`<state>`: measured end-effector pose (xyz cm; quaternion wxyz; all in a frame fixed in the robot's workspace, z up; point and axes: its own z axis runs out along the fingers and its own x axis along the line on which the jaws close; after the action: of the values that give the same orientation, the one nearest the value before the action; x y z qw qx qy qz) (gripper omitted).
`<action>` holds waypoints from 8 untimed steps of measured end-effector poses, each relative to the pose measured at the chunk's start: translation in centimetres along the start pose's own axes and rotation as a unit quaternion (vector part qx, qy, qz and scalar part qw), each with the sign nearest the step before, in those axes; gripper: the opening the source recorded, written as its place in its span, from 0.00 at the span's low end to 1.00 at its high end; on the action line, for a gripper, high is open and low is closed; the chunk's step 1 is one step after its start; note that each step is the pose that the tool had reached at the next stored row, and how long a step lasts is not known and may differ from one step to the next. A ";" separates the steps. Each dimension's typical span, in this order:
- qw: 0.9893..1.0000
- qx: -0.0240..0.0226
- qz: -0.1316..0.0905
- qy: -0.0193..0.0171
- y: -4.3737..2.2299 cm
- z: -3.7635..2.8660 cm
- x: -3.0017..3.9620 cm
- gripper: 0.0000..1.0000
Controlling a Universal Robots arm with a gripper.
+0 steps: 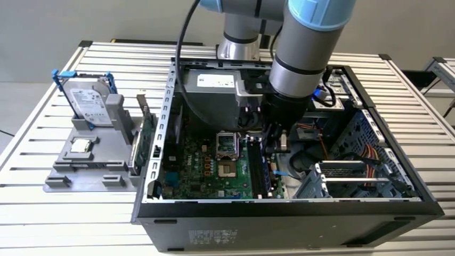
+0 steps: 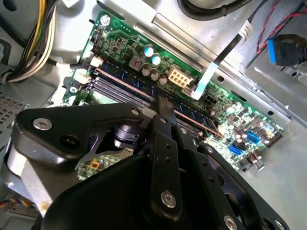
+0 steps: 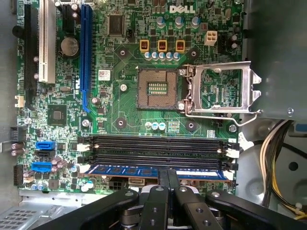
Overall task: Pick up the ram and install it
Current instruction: 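Press down the ram until it locks into place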
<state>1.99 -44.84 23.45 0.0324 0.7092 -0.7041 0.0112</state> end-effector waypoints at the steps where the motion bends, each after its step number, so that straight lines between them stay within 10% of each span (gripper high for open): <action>1: 1.000 0.000 0.000 0.000 0.01 -0.22 0.01 0.00; 8: 1.000 -0.001 0.000 0.000 0.05 -1.61 0.10 0.00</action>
<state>1.99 -44.85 25.06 0.0332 0.7093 -0.7040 0.0104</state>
